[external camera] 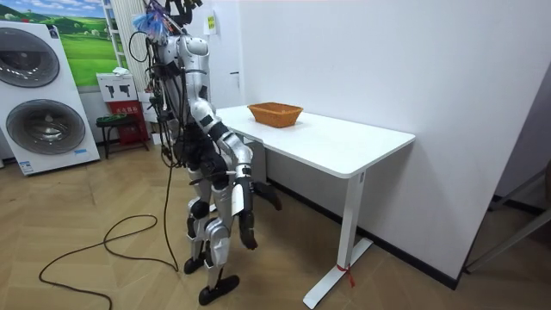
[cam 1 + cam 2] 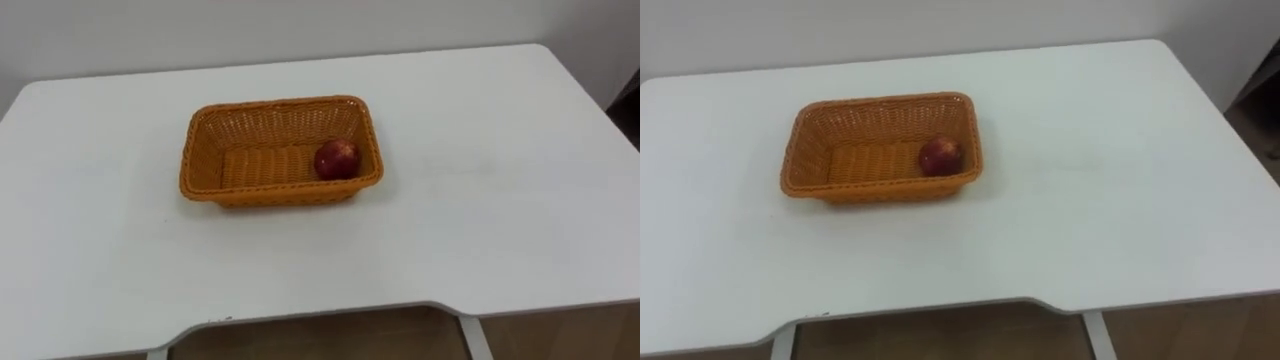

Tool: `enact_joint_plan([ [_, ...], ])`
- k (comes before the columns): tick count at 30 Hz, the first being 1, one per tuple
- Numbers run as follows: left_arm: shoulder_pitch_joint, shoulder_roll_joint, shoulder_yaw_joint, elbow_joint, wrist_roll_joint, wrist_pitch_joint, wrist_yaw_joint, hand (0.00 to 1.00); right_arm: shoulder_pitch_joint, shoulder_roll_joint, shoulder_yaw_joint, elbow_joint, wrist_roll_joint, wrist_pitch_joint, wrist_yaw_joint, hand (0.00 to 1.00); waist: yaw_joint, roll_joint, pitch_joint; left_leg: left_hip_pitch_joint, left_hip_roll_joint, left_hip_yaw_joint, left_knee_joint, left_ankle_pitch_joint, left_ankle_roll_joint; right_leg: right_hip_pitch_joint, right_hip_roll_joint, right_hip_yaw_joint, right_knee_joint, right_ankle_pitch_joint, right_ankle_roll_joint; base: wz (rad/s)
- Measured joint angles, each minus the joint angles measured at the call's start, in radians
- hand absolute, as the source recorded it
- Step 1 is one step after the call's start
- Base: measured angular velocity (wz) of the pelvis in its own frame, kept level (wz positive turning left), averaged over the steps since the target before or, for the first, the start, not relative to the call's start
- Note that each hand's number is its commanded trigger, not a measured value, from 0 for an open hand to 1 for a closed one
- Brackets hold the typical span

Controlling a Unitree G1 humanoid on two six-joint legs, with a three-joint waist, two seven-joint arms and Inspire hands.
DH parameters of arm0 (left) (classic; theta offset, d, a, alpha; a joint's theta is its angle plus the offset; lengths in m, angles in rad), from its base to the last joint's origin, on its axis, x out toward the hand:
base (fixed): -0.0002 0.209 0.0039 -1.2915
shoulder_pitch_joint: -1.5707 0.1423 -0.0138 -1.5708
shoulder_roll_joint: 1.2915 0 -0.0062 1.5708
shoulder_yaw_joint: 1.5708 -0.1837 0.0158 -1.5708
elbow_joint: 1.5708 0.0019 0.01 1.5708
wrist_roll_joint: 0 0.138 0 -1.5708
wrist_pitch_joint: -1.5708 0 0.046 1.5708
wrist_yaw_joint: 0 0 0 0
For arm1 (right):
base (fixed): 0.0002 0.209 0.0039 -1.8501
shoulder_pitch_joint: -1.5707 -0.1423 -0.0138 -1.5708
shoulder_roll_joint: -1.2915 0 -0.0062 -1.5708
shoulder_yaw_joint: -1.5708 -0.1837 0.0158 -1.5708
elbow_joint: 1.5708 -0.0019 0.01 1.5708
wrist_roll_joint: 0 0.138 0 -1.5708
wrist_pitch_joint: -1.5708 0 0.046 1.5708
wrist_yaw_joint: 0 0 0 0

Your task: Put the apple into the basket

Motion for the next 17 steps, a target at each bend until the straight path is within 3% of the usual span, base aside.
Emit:
enact_joint_plan([
  [2,-0.005,-0.001,-0.001,0.005,0.0,0.003,-0.006,0.0,0.005,0.005,0.06,0.091,-0.046,0.01,0.026,0.0,0.017,-0.002,0.0007,0.001,0.001,0.007,-0.001,0.0,0.0,-0.007,0.001,0.009,0.0,0.0,0.0,-0.08],
  [8,-0.005,-0.006,0.003,0.002,0.013,0.008,-0.026,0.0,-0.001,0.014,0.174,0.32,-0.265,0.095,0.221,0.0,0.046,-0.001,0.0028,0.005,0.002,0.011,-0.002,0.0,0.0,-0.005,0.002,0.008,-0.002,0.0,0.0,-0.01],
  [11,-0.005,-0.008,-0.001,0.005,0.013,0.034,-0.054,0.0,0.005,0.013,0.272,0.359,-0.364,0.147,0.355,0.0,0.065,0.005,0.0116,0.018,0.003,0.012,-0.008,0.0,0.0,-0.002,0.004,0.016,-0.002,0.0,-0.001,-0.06],
  [17,-0.016,-0.007,-0.011,0.05,0.013,0.081,-0.077,0.0,-0.01,0.013,0.387,0.414,-0.511,0.208,0.538,0.0,0.085,0.007,0.0126,0.023,0.003,0.008,-0.008,-0.001,0.0,0.012,0.003,0.006,-0.001,0.0,-0.001,0.02],
])
